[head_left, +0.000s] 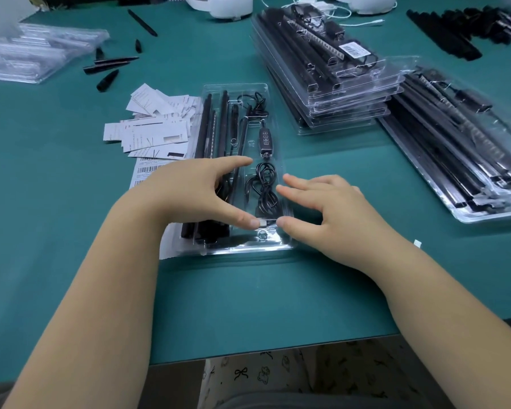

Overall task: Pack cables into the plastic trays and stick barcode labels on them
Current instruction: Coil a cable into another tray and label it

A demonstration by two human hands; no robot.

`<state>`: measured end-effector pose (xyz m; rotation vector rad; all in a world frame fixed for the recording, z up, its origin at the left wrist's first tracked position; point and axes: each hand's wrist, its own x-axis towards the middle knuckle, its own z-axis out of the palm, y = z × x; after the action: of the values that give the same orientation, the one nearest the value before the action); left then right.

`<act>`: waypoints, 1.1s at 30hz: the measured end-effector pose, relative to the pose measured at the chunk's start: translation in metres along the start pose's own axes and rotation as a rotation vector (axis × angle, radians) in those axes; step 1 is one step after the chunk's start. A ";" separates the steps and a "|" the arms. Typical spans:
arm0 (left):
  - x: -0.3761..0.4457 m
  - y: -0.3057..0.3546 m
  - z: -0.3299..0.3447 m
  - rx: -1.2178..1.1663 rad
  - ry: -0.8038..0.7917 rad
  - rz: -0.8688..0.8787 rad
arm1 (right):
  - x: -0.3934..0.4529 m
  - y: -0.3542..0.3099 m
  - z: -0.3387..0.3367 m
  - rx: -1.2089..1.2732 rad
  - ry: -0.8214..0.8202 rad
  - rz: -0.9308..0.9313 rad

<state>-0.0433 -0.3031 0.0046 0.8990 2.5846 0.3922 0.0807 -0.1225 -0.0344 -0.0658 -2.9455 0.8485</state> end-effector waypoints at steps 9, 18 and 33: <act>0.014 -0.004 0.014 -0.019 0.332 0.001 | 0.001 -0.001 -0.003 0.029 -0.010 0.014; 0.058 0.019 0.013 0.428 0.362 0.056 | 0.000 -0.001 -0.003 0.003 -0.017 -0.002; 0.065 0.012 0.026 0.296 0.416 -0.010 | 0.002 0.000 -0.003 0.004 -0.007 0.006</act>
<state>-0.0725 -0.2492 -0.0304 0.9871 3.0878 0.2117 0.0788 -0.1207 -0.0317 -0.0712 -2.9516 0.8569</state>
